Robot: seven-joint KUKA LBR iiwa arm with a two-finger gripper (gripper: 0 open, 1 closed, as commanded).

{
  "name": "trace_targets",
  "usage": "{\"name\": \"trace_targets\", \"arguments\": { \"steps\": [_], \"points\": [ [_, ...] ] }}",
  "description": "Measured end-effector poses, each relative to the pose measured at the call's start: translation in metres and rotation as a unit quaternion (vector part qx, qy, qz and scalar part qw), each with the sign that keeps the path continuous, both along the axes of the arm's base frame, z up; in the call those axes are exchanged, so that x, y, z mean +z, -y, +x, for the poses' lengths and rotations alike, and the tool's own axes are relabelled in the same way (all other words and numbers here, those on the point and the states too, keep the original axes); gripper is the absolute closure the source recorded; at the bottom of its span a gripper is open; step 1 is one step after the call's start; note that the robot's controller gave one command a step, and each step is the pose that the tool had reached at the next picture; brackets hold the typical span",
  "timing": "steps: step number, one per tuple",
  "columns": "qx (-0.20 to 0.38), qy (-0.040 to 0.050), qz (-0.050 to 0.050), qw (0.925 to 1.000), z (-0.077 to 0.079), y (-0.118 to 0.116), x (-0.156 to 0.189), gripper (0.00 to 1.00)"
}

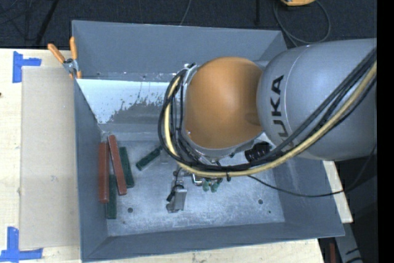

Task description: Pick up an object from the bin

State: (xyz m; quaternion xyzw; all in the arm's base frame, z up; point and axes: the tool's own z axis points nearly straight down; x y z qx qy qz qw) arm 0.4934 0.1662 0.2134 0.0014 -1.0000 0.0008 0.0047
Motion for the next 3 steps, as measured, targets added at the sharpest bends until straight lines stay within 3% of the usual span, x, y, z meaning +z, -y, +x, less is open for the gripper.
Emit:
{"name": "trace_targets", "arguments": {
  "steps": [1,2,3],
  "points": [
    [0.013,0.0048,0.0,0.9999,0.091,0.007,-0.061,0.0],
    [0.03,0.0015,0.0,0.9996,0.104,0.001,-0.149,0.0],
    [0.028,0.0044,0.001,0.9996,0.105,0.0,-0.143,1.0]
  ]
}}
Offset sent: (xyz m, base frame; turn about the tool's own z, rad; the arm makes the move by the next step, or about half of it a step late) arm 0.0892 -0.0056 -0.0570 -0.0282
